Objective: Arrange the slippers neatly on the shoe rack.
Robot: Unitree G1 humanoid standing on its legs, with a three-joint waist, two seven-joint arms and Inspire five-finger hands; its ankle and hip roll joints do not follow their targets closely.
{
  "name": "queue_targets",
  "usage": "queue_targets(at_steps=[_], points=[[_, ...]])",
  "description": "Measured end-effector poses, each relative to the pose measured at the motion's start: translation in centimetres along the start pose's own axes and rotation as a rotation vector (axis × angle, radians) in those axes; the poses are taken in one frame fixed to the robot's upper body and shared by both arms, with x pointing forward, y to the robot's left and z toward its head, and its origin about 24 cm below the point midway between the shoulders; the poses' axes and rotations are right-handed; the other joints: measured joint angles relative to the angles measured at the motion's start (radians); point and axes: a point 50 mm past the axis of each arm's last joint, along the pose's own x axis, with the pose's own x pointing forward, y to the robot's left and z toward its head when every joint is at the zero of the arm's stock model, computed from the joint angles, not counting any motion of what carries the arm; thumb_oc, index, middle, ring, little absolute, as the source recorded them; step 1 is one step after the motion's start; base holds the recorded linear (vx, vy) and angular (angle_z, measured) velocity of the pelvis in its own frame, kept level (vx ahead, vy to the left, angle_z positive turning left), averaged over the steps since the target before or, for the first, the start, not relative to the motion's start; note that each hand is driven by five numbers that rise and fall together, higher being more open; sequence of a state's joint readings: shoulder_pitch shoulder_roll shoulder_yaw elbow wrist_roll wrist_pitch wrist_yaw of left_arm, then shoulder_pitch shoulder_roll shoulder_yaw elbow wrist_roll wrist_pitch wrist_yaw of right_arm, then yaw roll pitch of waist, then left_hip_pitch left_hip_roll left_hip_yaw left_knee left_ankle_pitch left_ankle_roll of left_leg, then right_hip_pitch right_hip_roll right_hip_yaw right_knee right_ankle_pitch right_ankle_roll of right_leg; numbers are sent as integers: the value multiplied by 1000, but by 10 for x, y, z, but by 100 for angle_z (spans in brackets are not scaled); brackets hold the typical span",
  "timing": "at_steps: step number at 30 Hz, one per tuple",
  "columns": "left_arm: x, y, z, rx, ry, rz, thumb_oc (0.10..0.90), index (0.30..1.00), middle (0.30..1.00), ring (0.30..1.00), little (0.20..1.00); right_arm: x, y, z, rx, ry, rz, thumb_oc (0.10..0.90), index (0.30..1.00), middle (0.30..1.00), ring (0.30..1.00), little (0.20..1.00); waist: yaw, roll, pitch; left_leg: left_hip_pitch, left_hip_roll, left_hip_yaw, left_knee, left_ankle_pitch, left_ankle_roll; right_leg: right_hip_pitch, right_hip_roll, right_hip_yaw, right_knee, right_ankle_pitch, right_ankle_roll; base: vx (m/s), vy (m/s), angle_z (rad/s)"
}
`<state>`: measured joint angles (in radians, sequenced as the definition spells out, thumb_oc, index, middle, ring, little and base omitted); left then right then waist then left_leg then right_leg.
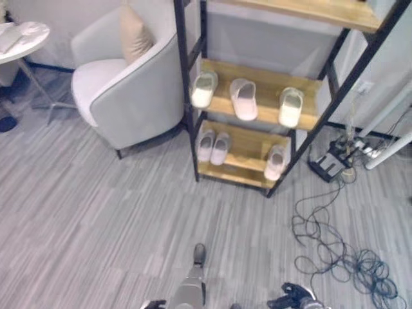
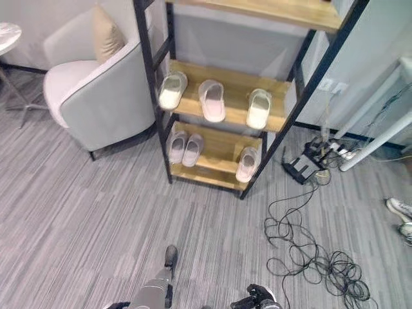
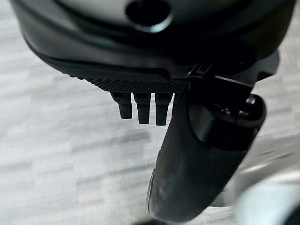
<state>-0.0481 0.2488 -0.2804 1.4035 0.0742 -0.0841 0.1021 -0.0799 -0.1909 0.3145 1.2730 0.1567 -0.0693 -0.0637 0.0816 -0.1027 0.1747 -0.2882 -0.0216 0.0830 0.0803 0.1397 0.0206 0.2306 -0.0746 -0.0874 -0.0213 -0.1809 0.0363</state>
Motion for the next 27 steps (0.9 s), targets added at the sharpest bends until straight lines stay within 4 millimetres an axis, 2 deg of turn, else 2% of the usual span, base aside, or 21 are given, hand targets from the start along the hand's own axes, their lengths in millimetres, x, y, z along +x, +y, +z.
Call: queue_targets(at_steps=[1,2,3,4,5,6,7,8,10,11,13,14,15,17,20,21,23,24,25,27], points=[[0,-1,1,2,-1,2,800,900,900,900,900,0,1,-1,2,4,3,800,900,900,900,900,-1,7,-2,18,-7,1,-10,13,36,-17,-9,-2,53,-6,7,258,142,-45],[2,11,17,-5,-60,17,800,900,900,900,900,1,-10,9,-9,-10,68,800,900,900,900,900,0,6,-6,80,-31,19,-36,-19,75,-64,-44,3,192,-5,36,183,76,-26],[3,18,30,11,-98,44,800,900,900,900,900,0,-13,6,-9,-4,69,800,900,900,900,900,-11,6,-12,92,-39,29,-36,-34,87,-83,-55,8,240,-15,60,225,169,-19],[4,34,38,18,-123,86,800,900,900,900,900,-2,-26,14,-5,-84,2,800,900,900,900,900,3,7,-18,111,-47,33,-42,-47,104,-135,-60,17,356,-15,85,198,124,-17],[3,50,53,25,-167,122,800,900,900,900,900,-1,-30,24,-9,-124,-11,800,900,900,900,900,-12,0,-18,133,-47,40,-44,-80,122,-198,-61,23,449,-11,97,257,130,-47],[2,68,62,26,-186,182,800,900,900,900,900,0,-22,37,-22,-171,8,800,900,900,900,900,-22,6,-15,205,-42,65,-53,-90,116,-330,-85,-6,616,-10,90,288,-26,-53],[1,71,70,33,-222,192,800,900,900,900,900,0,-15,33,-34,-161,22,800,900,900,900,900,-30,23,-10,227,-39,73,-53,-113,109,-381,-96,-15,616,-10,90,248,-45,-46],[0,71,76,31,-254,197,800,900,900,900,900,-1,-12,29,-58,-154,33,800,900,900,900,900,-39,37,-8,252,-35,81,-71,-148,103,-421,-116,-67,564,-14,87,269,-91,-21],[0,69,71,21,-251,202,800,900,900,900,900,-1,-7,22,-48,-134,45,800,900,900,900,900,-59,36,-10,271,-39,94,-81,-141,107,-449,-126,-85,399,12,88,212,-117,-19],[1,66,67,21,-237,193,800,900,900,900,900,-2,-8,18,-16,-131,38,800,900,900,900,900,-72,34,-11,290,-45,103,-93,-145,101,-464,-131,-88,357,44,93,261,-160,-24],[2,59,51,21,-186,177,800,900,900,900,900,-2,-8,19,-5,-136,33,800,900,900,900,900,-87,36,-11,318,-49,109,-99,-172,65,-466,-132,-98,193,126,117,275,-188,-27],[2,56,46,20,-171,170,800,900,900,900,900,-2,-8,19,-6,-135,32,800,900,900,900,900,-93,34,-12,323,-52,109,-103,-175,65,-463,-134,-96,131,161,123,343,-284,-1],[3,49,39,16,-143,151,800,900,900,900,900,-2,-8,19,10,-132,30,800,900,900,900,900,-107,28,-12,336,-61,101,-104,-187,64,-460,-140,-75,25,241,124,322,-296,10],[2,33,26,11,-111,114,800,900,900,900,900,-2,-6,17,32,-128,28,800,900,900,900,900,-121,26,-15,374,-64,78,-105,-203,61,-438,-130,-38,15,294,112,261,-291,37],[0,18,2,-12,-59,86,800,900,900,900,900,-8,8,20,20,-182,45,800,900,900,900,900,-118,21,-18,421,-59,74,-107,-234,41,-426,-100,-24,114,299,92,169,-280,23],[-3,11,-14,-38,-14,74,800,900,900,900,900,-10,10,20,3,-204,62,800,900,900,900,900,-116,6,-28,433,-48,69,-95,-252,19,-410,-81,-35,122,287,43,174,-370,-12],[-4,6,-18,-53,0,67,800,900,900,900,900,-11,8,17,7,-204,59,800,900,900,900,900,-111,16,-30,420,-22,62,-40,-278,-4,-397,-56,-38,109,287,29,65,-260,-4],[-4,3,-20,-61,7,59,800,900,900,900,900,-11,2,12,1,-188,45,800,900,900,900,900,-103,21,-30,386,11,53,51,-298,-32,-356,-27,-49,78,284,9,67,-373,6],[-5,3,-22,-78,12,63,800,900,900,900,900,-11,-3,10,-3,-178,37,800,900,900,900,900,-103,24,-30,368,28,42,108,-306,-46,-339,-9,-56,64,285,1,81,-468,20],[-2,9,-12,-65,-6,79,800,900,900,900,900,-15,-19,7,-20,-185,-3,800,900,900,900,900,-111,18,-28,221,77,47,422,-298,-76,-302,13,-103,44,258,-50,67,-322,37]])
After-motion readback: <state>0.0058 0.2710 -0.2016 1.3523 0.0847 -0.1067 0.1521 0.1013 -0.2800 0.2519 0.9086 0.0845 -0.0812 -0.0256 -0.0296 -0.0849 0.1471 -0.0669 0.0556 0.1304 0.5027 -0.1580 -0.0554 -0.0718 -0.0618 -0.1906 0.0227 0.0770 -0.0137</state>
